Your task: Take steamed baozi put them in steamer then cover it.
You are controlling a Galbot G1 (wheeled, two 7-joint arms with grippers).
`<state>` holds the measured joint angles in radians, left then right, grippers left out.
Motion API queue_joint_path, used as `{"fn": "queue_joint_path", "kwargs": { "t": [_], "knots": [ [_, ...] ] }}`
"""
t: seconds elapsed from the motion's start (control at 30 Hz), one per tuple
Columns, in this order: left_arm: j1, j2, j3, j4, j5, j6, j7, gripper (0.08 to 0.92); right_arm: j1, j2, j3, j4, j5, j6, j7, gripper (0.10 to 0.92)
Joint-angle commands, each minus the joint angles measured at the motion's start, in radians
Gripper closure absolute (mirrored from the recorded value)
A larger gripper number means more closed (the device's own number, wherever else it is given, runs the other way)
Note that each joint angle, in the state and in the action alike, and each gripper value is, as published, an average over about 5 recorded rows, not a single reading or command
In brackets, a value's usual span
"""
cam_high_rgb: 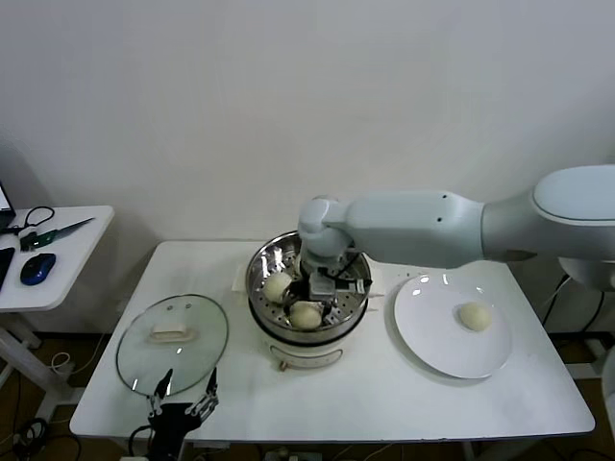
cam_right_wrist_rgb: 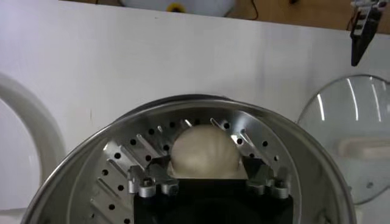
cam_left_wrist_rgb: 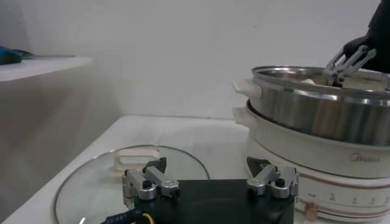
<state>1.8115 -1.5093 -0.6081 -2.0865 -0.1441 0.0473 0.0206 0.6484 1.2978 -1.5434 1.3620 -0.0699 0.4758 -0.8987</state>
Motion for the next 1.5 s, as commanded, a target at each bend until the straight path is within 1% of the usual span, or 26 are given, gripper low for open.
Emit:
{"fn": "queue_joint_path", "kwargs": {
  "t": [0.03, 0.17, 0.23, 0.3, 0.37, 0.47, 0.6, 0.7, 0.83, 0.93, 1.07, 1.27, 1.5],
  "knots": [
    [0.002, 0.000, 0.000, -0.004, -0.001, 0.002, 0.000, 0.177, 0.157, -0.054, 0.000, -0.035, 0.183, 0.022, -0.047, 0.205],
    [0.002, -0.001, 0.000, -0.007, 0.001, 0.004, 0.001, 0.177, 0.338, -0.127, -0.095, -0.089, 0.376, 0.059, -0.135, 0.203],
    [0.002, -0.001, 0.001, -0.007, 0.002, 0.004, 0.001, 0.177, 0.407, -0.180, -0.150, -0.115, 0.466, 0.048, -0.190, 0.202],
    [0.000, -0.001, 0.003, -0.006, 0.002, 0.004, 0.002, 0.177, 0.455, -0.245, -0.208, -0.126, 0.539, -0.003, -0.246, 0.203],
    [-0.001, 0.000, 0.004, -0.004, 0.002, 0.004, 0.002, 0.177, 0.487, -0.317, -0.274, -0.125, 0.581, -0.086, -0.286, 0.203],
    [-0.002, 0.003, 0.004, -0.003, 0.001, 0.003, 0.002, 0.177, 0.510, -0.444, -0.380, -0.106, 0.570, -0.256, -0.255, 0.203],
    [-0.003, 0.007, 0.004, -0.001, -0.003, 0.001, 0.002, 0.177, 0.441, -0.631, -0.426, -0.078, 0.487, -0.457, -0.183, 0.203],
    [-0.005, 0.008, 0.005, 0.001, -0.005, 0.004, 0.003, 0.177, 0.309, -0.733, -0.358, -0.090, 0.425, -0.513, -0.161, 0.203],
    [-0.011, 0.007, 0.008, 0.006, 0.000, 0.008, 0.005, 0.177, 0.045, -0.829, -0.111, -0.131, 0.342, -0.541, -0.142, 0.203],
    [-0.012, 0.006, 0.006, 0.010, 0.003, 0.009, 0.006, 0.177, -0.134, -0.849, 0.057, -0.164, 0.291, -0.539, -0.140, 0.203],
    [-0.009, 0.005, 0.002, 0.013, 0.004, 0.009, 0.007, 0.177, -0.303, -0.821, 0.207, -0.235, 0.232, -0.525, -0.141, 0.203],
    [-0.005, -0.001, 0.000, 0.020, 0.007, 0.009, 0.007, 0.177, -0.427, -0.737, 0.318, -0.338, 0.182, -0.497, -0.134, 0.203],
    [-0.002, -0.011, 0.002, 0.028, 0.017, 0.006, 0.007, 0.177, -0.523, -0.621, 0.424, -0.472, 0.170, -0.481, -0.093, 0.203]
  ]
}}
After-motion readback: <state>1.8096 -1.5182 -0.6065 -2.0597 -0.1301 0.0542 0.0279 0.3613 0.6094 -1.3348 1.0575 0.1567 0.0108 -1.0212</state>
